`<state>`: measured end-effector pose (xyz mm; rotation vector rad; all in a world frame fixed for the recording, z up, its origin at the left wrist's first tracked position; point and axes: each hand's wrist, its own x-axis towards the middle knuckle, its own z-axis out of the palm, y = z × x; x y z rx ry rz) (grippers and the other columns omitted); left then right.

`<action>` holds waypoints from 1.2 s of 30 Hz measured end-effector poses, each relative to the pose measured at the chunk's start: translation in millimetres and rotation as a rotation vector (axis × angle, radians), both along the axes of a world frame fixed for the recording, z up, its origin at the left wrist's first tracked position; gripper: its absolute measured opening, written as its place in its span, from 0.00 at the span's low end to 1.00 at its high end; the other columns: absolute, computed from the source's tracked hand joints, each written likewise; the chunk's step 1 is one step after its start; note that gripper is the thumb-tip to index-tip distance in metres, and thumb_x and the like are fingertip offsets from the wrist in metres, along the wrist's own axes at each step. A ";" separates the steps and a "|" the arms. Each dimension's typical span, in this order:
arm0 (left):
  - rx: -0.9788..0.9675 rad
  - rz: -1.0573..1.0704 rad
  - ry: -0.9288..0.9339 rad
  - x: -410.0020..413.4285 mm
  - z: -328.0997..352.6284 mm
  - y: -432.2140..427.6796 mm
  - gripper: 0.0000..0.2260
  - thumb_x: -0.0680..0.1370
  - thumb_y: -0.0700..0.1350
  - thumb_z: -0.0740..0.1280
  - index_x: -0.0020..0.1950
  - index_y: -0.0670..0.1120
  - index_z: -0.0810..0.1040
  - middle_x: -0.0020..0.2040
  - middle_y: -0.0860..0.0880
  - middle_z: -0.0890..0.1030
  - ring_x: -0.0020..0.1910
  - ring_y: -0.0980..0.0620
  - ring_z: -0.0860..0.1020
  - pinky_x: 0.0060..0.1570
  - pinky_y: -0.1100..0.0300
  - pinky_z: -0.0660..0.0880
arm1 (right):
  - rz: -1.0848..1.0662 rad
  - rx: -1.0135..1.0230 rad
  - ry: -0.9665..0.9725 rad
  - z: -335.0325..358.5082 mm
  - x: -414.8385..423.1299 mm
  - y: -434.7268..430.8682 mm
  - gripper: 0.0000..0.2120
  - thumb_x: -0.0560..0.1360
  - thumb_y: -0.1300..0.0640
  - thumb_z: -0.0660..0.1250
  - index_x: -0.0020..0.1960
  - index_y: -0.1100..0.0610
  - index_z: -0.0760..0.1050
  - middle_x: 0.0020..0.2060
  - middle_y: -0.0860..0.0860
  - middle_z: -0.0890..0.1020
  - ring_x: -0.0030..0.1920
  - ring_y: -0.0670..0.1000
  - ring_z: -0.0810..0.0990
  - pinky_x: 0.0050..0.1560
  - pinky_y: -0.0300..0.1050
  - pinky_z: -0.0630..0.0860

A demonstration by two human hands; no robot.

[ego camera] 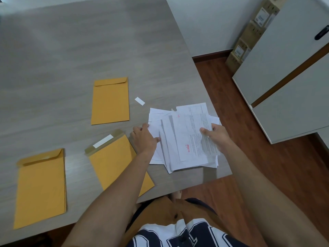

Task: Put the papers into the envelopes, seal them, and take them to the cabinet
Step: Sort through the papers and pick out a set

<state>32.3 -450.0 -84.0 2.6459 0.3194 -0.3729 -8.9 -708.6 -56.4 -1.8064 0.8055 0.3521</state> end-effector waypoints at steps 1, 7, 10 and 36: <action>-0.003 -0.001 0.000 1.1 0.0 1.6 0.33 0.69 0.54 0.78 0.70 0.50 0.71 0.64 0.44 0.70 0.63 0.44 0.68 0.60 0.58 0.64 | -0.004 -0.036 0.011 0.7 -0.1 -4.2 0.10 0.77 0.53 0.70 0.54 0.57 0.80 0.53 0.51 0.83 0.51 0.56 0.82 0.53 0.54 0.78; -0.038 0.036 0.004 3.4 0.6 2.6 0.36 0.68 0.54 0.79 0.72 0.49 0.70 0.63 0.43 0.72 0.61 0.43 0.71 0.62 0.55 0.67 | -0.008 -0.121 0.055 0.2 -6.2 -13.1 0.08 0.77 0.52 0.69 0.52 0.57 0.79 0.53 0.52 0.83 0.50 0.56 0.82 0.50 0.51 0.80; -0.032 0.057 0.008 2.8 5.1 -0.6 0.35 0.67 0.54 0.80 0.68 0.45 0.72 0.63 0.43 0.72 0.58 0.43 0.74 0.58 0.56 0.70 | -0.006 -0.254 0.065 3.0 -8.4 -11.0 0.10 0.79 0.52 0.66 0.55 0.57 0.77 0.54 0.52 0.81 0.51 0.56 0.80 0.48 0.50 0.78; -0.384 0.378 0.221 16.4 22.7 -13.9 0.30 0.64 0.51 0.80 0.60 0.41 0.72 0.53 0.47 0.80 0.49 0.46 0.80 0.44 0.55 0.80 | -0.213 -0.225 0.088 -0.2 -16.6 -11.9 0.10 0.80 0.54 0.65 0.58 0.58 0.77 0.58 0.54 0.82 0.51 0.56 0.81 0.48 0.50 0.79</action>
